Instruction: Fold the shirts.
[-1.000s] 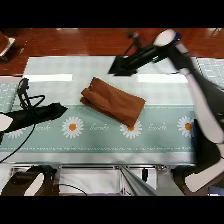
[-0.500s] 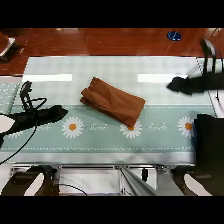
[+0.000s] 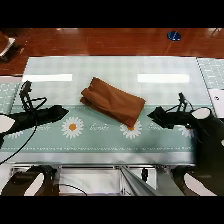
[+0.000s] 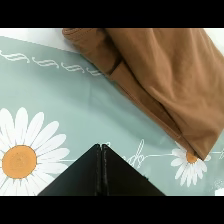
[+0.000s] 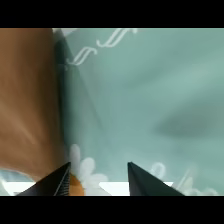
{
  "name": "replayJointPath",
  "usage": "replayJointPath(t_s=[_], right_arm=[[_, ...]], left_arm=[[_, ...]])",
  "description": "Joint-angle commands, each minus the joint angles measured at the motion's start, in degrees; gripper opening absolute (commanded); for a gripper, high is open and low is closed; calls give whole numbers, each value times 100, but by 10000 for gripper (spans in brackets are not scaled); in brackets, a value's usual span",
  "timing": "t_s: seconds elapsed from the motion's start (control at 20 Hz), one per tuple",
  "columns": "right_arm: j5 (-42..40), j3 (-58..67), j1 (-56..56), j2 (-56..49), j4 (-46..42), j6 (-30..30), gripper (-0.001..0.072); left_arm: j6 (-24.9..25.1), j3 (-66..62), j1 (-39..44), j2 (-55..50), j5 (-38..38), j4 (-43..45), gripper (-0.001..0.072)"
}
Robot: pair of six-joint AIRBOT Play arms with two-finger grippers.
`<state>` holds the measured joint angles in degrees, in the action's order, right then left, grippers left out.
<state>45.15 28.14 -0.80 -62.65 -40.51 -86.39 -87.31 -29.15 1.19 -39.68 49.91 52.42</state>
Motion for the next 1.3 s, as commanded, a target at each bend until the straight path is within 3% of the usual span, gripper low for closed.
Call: replayJointPath(t_s=[0.0,0.4,0.45,0.55,0.6,0.85,1.1,1.25], right_arm=[[446,496,-4,-999,935,861,412],[743,1790,879,-2389,839,916,411],[778,1902,990,-2516,826,920,371],[861,2118,1117,-2612,841,1217,99],[942,2258,1126,-2603,894,1488,22],[2175,4153,1115,-2396,238,1473,22],[2632,6054,745,-1805,-1115,573,22],[3152,6693,142,-1519,-1397,229,22]], left_arm=[[2,2,2,-2,-4,2,23],[0,2,2,-2,-85,2,23],[0,2,2,-2,-85,2,23],[0,2,2,-2,-85,2,23],[0,2,2,-2,-87,2,23],[2,2,2,-2,-87,4,23],[4,2,2,-2,-90,7,23],[2,2,2,-2,-87,4,23]])
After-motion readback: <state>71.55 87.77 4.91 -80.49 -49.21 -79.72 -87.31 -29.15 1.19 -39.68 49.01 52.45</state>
